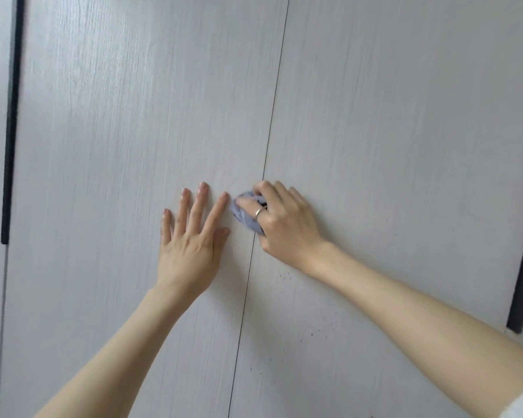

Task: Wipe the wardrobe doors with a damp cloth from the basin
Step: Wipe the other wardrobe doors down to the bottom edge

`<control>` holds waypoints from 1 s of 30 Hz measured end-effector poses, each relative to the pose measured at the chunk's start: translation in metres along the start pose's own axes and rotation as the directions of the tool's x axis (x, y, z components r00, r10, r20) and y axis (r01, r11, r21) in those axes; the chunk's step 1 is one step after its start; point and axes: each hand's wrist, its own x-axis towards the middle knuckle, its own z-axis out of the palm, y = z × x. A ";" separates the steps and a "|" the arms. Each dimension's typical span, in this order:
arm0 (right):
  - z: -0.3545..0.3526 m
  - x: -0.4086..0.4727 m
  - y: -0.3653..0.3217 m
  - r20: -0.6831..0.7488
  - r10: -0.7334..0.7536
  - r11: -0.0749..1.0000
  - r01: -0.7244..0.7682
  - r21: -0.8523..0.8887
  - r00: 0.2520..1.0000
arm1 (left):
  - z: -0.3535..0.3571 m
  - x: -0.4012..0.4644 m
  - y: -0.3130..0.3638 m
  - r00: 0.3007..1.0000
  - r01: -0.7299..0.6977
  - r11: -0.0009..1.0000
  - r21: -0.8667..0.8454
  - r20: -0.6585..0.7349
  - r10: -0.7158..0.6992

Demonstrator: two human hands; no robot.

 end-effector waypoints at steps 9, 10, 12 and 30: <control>-0.022 -0.022 0.020 0.067 -0.030 0.993 0.038 -0.116 0.997 | 0.011 -0.022 0.003 0.996 0.075 0.997 -0.011 0.054 -0.074; -0.027 -0.009 0.032 0.016 0.132 0.986 -0.130 -0.104 0.991 | 0.011 -0.022 0.003 0.996 0.074 0.997 -0.014 0.057 -0.073; -0.033 0.009 0.042 -0.032 0.377 0.923 -0.379 -0.061 0.925 | 0.012 -0.023 0.005 0.995 0.081 0.996 -0.022 0.061 -0.079; 0.010 0.048 -0.018 -0.026 0.262 0.959 -0.263 -0.107 0.965 | 0.001 -0.048 -0.009 0.995 -0.098 0.993 0.071 0.026 0.096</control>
